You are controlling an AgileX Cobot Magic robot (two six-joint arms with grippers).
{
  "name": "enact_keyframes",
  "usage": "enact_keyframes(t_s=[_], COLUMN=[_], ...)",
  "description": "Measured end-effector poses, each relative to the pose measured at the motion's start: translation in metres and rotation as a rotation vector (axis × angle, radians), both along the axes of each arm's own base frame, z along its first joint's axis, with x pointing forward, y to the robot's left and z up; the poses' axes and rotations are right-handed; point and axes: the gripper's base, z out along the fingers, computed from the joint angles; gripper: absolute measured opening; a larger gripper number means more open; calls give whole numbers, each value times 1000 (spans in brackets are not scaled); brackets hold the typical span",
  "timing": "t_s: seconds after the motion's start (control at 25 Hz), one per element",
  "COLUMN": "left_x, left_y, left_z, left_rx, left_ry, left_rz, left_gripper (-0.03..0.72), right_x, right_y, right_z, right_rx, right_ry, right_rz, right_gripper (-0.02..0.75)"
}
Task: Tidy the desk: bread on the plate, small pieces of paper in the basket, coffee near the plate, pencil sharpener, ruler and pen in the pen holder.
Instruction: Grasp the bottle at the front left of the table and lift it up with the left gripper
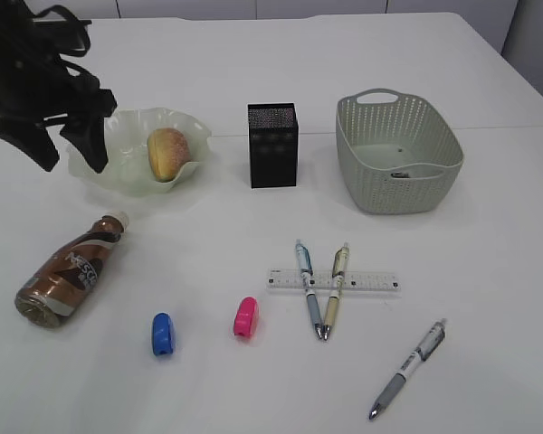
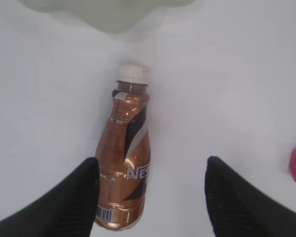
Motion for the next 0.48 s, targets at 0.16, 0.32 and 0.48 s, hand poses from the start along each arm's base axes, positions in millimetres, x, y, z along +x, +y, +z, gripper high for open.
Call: enact_keyframes(t_s=[0.16,0.32,0.48], left_x=[8,13,15], left_y=[-2,-2,-3], left_z=[-25,-43,-47], left_rx=[17,28,30], left_ry=[53,91,95], left_rz=[-3,-3,-3], left_gripper=[487,487,487], right_x=[-5,-6,-6], right_y=[-1,-1,0], right_z=[-12,-21,-22], right_rx=[-2,-6,-5], right_ry=[28,63,66], right_rz=[1,1,2], right_gripper=[469,469,469])
